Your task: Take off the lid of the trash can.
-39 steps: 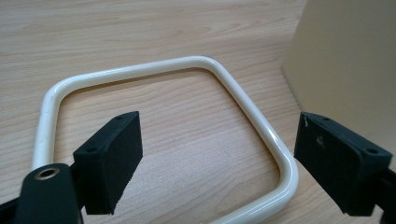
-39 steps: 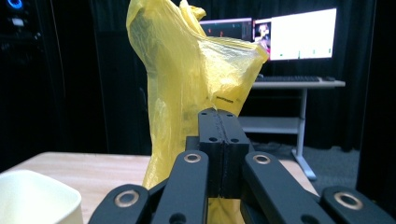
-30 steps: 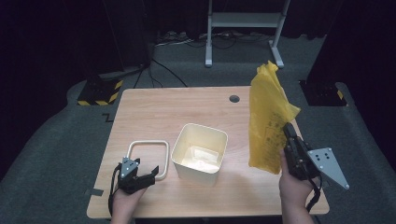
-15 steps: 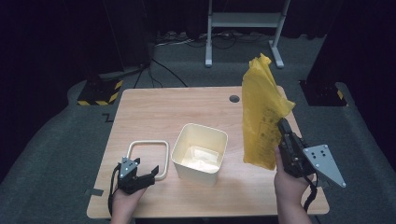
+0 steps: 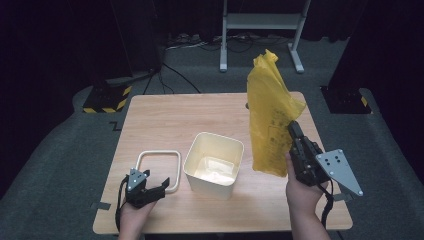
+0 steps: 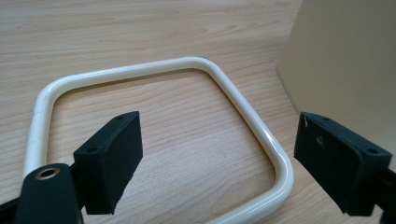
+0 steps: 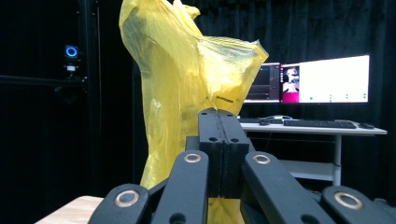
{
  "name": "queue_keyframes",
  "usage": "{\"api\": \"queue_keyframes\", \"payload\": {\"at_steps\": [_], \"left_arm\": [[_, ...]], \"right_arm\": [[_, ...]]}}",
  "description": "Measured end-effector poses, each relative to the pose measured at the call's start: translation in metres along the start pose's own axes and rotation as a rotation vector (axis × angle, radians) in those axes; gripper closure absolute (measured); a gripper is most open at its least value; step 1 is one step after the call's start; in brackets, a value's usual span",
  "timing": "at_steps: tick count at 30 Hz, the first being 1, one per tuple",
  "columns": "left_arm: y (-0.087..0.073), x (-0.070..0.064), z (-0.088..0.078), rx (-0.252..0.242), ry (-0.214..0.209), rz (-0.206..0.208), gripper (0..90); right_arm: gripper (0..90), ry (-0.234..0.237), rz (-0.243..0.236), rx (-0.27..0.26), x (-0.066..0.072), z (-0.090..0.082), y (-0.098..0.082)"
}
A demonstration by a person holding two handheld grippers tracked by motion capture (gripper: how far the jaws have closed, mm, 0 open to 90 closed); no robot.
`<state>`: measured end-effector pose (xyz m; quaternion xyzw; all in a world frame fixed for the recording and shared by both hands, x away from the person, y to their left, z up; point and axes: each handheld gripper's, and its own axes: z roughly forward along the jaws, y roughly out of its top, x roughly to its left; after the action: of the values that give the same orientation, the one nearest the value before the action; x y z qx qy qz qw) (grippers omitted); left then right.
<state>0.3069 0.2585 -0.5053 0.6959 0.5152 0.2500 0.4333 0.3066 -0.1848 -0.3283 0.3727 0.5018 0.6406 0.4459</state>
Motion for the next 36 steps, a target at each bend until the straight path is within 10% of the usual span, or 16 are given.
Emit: {"api": "queue_keyframes", "payload": {"at_steps": [36], "left_arm": [[0.000, 0.004, -0.004, -0.017, -0.011, -0.016, 15.4]], "right_arm": [[89.8, 0.163, 0.045, -0.027, 0.074, 0.043, 0.001]]}}
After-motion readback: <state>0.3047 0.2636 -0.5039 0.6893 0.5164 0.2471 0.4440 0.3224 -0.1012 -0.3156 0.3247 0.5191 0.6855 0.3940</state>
